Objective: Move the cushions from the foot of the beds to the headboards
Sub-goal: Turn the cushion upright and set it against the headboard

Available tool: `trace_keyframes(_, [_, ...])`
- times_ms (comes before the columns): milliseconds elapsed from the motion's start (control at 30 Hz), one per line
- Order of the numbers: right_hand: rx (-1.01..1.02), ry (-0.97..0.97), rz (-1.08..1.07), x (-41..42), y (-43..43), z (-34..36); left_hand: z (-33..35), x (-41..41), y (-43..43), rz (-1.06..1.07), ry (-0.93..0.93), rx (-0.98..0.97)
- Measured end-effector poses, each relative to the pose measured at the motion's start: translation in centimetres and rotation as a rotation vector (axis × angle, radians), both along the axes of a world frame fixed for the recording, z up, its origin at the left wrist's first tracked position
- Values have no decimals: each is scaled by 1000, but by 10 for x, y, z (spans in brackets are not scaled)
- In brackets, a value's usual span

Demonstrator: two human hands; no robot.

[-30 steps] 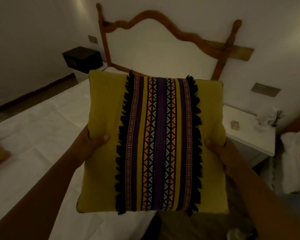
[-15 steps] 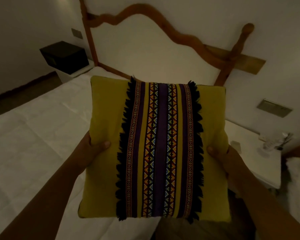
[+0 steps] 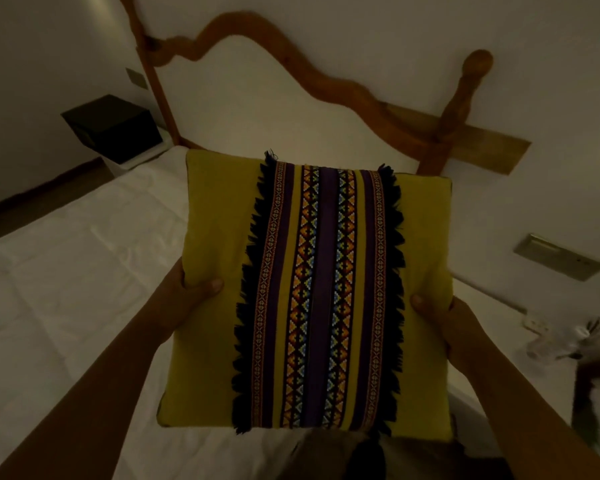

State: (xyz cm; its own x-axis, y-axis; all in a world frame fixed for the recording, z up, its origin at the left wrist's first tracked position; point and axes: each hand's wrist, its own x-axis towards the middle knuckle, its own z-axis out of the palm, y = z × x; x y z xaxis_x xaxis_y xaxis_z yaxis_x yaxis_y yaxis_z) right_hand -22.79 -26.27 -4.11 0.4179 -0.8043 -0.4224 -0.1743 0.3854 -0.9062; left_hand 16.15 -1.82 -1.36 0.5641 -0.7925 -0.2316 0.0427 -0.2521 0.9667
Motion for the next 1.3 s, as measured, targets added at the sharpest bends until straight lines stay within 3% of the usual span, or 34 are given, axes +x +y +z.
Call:
trace_keyframes(233, [41, -48, 84, -18, -92, 2, 0, -31, -73, 59, 6, 43])
trace_keyframes(567, [91, -66, 111, 4, -141, -19, -6, -11, -123, 101, -1, 83])
trace_keyframes(1000, [136, 2, 63, 103, -189, -50, -58, 104, -195, 46, 114, 138])
trace_keyframes(1300, [162, 58, -105, 181, -208, -96, -103, 194, -271, -71, 117, 198])
